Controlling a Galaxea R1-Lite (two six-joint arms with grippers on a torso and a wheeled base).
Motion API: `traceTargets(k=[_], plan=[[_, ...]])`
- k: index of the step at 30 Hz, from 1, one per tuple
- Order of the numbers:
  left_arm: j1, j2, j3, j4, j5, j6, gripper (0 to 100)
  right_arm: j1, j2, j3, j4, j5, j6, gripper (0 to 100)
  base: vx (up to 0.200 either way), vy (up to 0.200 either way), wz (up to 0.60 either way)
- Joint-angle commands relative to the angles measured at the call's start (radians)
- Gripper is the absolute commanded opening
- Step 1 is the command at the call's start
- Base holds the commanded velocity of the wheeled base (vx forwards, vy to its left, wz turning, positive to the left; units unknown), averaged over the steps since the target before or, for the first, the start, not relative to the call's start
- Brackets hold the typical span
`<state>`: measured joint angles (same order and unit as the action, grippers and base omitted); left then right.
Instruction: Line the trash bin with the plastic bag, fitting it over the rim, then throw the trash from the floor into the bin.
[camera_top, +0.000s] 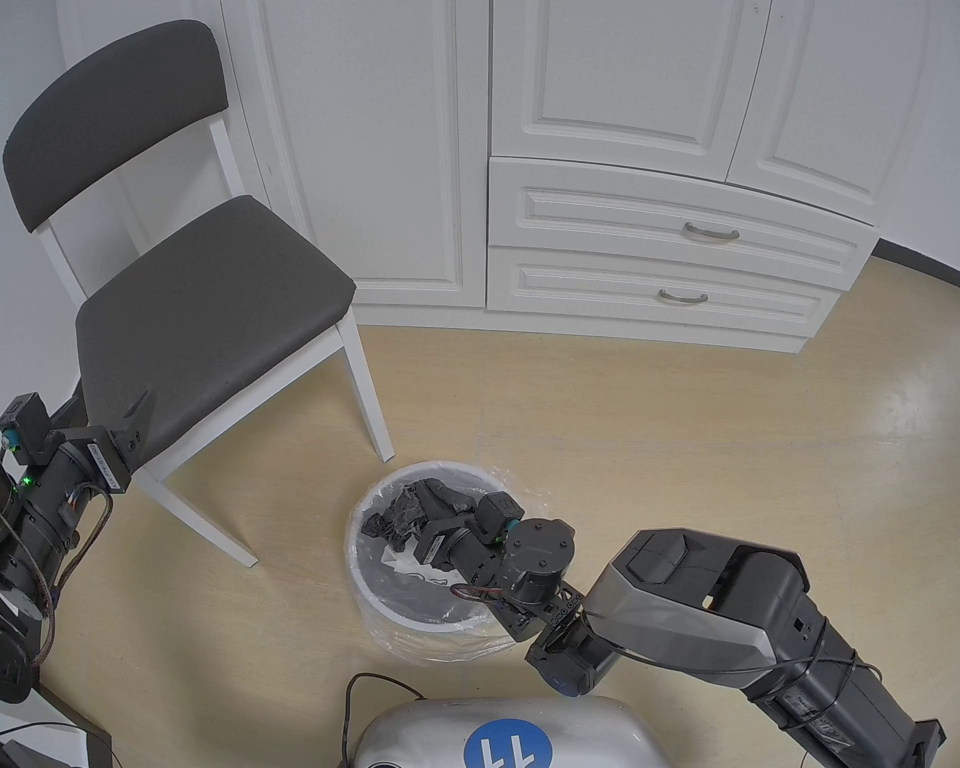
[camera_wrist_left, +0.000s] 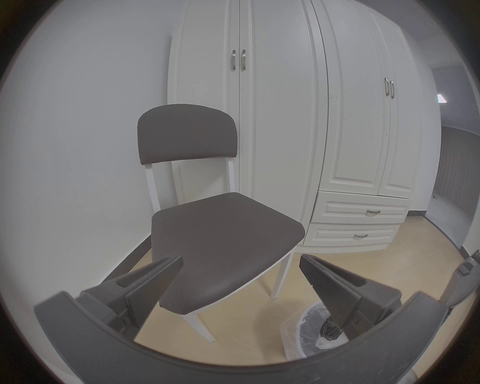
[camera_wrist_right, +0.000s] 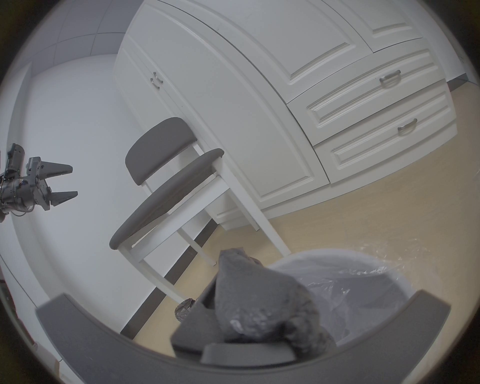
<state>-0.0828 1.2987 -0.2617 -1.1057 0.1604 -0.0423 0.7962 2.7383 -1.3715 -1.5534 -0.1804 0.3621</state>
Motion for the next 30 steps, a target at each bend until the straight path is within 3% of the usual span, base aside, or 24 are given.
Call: traceTargets(k=[1, 11, 15, 21, 30], plan=[[0.000, 0.008, -0.001, 0.000, 0.001, -0.001, 100, -0.014, 0.041, -0.023, -0.011, 0.001, 0.000, 0, 0.000, 0.000, 0.60], [0.000, 0.008, -0.002, 0.000, 0.001, -0.001, 100, -0.026, 0.043, 0.043, -0.001, 0.030, -0.020, 0, 0.000, 0.000, 0.60], [-0.002, 0.011, 0.001, 0.001, 0.001, -0.001, 100, -0.048, 0.009, 0.072, -0.016, 0.030, -0.100, 0, 0.000, 0.000, 0.60], [-0.009, 0.027, 0.009, 0.000, 0.001, -0.001, 100, -0.075, -0.049, 0.106, -0.017, 0.030, -0.189, 0, 0.000, 0.000, 0.00], [-0.011, 0.027, 0.015, 0.000, 0.001, -0.002, 100, -0.089, -0.060, 0.127, -0.017, 0.030, -0.226, 0, 0.000, 0.000, 0.00]])
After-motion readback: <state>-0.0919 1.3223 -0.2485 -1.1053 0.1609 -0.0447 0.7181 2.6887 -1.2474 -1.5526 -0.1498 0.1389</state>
